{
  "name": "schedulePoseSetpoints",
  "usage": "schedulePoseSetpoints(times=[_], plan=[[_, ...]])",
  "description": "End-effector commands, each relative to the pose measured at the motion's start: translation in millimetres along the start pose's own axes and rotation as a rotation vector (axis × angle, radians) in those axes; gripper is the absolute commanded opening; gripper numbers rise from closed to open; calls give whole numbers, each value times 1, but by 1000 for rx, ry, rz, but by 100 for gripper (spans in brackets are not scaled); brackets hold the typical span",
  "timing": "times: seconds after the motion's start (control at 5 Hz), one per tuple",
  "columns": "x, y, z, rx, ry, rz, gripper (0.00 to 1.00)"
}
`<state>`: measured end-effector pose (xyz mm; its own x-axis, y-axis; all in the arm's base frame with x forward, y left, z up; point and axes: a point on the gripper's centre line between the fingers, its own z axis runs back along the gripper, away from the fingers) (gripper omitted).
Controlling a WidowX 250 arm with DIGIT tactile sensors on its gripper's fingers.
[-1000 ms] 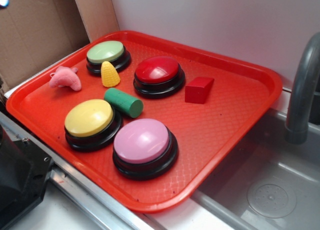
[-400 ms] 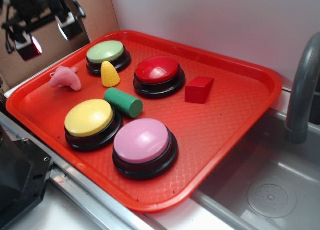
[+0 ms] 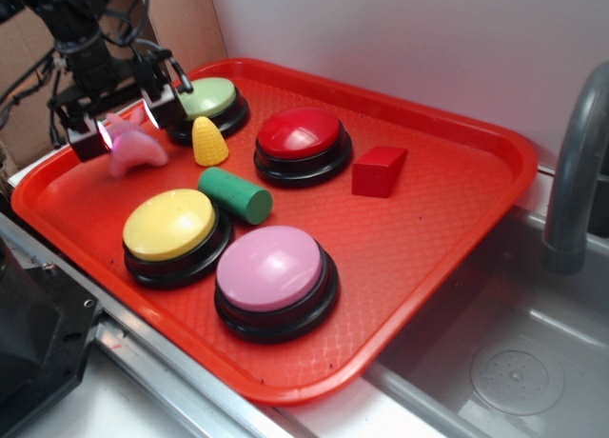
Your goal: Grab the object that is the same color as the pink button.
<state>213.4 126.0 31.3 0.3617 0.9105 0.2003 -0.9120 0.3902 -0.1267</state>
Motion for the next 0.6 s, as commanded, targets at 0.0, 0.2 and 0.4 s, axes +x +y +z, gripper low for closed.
schedulePoseSetpoints(times=[0.0, 0.2, 0.4], plan=[[1, 12, -10, 23, 3, -33, 100], [-2, 9, -3, 1, -1, -41, 0], [3, 2, 24, 2, 39, -131, 0]])
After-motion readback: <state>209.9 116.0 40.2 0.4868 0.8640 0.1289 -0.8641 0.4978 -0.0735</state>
